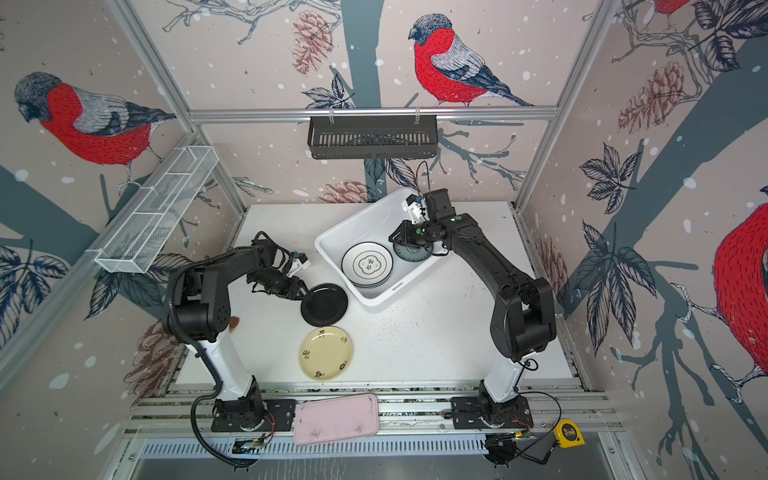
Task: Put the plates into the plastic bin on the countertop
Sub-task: 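Close the left gripper on the black plate's rim and tilt it upright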
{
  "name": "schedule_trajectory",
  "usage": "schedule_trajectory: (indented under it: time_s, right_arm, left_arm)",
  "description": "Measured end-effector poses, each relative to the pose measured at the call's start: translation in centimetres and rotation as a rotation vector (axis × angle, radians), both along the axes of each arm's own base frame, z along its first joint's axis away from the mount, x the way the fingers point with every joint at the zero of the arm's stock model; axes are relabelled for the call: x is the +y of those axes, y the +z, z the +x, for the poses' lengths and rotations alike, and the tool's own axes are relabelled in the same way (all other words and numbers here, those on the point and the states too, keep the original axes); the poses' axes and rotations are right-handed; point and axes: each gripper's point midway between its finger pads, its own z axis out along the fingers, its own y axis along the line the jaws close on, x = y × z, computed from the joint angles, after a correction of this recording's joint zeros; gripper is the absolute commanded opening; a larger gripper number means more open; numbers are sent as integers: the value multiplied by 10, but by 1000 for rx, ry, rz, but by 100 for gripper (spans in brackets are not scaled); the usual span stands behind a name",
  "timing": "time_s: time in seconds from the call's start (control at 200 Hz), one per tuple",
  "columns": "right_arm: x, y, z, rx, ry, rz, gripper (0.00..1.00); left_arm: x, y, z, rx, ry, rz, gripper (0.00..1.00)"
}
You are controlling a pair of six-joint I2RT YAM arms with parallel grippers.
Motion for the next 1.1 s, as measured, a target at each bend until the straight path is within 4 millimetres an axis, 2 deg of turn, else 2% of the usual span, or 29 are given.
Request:
schedule_trajectory:
  time_s: [0.16, 0.53, 1.101]
  right_arm:
    - [0, 0, 3, -2, -3, 1, 24]
    - [1, -1, 7, 3, -3, -1, 24]
    - [1, -10, 5, 18, -3, -6, 23]
  left_arm:
    - [-3, -3, 1, 16, 4, -22, 40]
    - [-7, -5, 8, 12, 23, -47, 34]
    - [-10, -9, 9, 5, 43, -65, 22]
